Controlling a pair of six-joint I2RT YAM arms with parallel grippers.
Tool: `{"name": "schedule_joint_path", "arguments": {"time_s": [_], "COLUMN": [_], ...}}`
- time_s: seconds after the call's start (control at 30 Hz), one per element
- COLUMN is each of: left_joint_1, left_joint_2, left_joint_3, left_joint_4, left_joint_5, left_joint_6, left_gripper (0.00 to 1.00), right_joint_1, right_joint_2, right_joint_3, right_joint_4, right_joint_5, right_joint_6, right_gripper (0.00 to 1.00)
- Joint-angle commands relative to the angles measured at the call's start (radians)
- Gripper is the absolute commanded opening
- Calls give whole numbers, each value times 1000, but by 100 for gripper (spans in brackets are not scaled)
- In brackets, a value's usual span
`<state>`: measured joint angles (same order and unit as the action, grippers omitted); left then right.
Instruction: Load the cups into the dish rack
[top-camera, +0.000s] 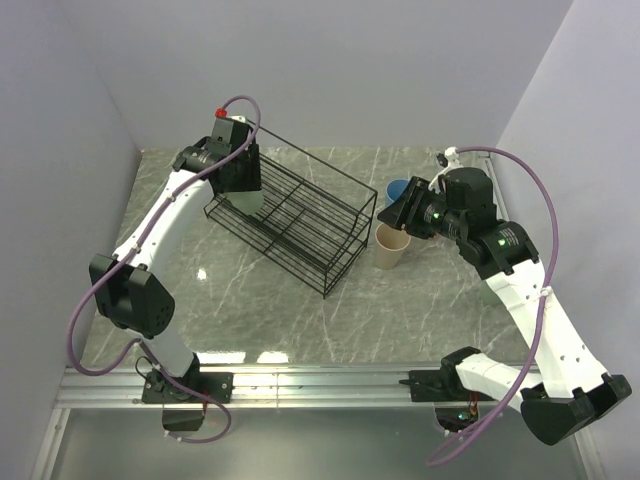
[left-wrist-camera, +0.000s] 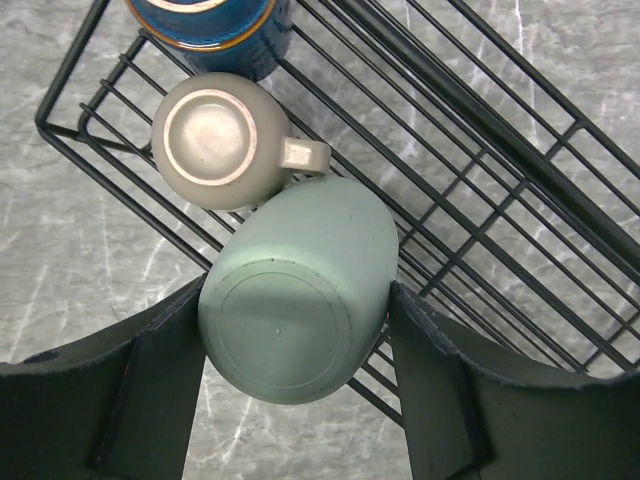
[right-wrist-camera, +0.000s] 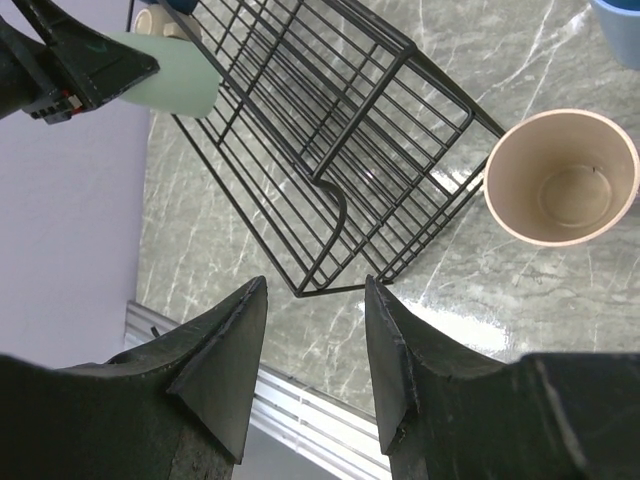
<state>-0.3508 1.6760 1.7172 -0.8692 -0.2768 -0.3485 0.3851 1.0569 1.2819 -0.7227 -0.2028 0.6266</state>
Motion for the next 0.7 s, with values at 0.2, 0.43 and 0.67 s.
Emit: {"name": "schedule_joint_path", "arguments": {"time_s": [0.2,0.43,0.67], "left_joint_1": [-8,-13,-14], "left_joint_2": [-31,-55,-102], "left_joint_3": [16,45,62], "left_joint_4": [-37,-62,-74], "left_joint_5": [-76,-85,-94], "left_joint_6": [14,-3,-44], "left_gripper": [84,97,99], "right_joint_1": [-11,-9,-8], "right_joint_2": [-20,-21,-15], "right_joint_3": [-7,-18,3], "right_joint_4": [5,11,-30], "right_joint_5": [-3,-7,46], "right_joint_6": [-27,-25,-45], "right_gripper": [51,51,51]}}
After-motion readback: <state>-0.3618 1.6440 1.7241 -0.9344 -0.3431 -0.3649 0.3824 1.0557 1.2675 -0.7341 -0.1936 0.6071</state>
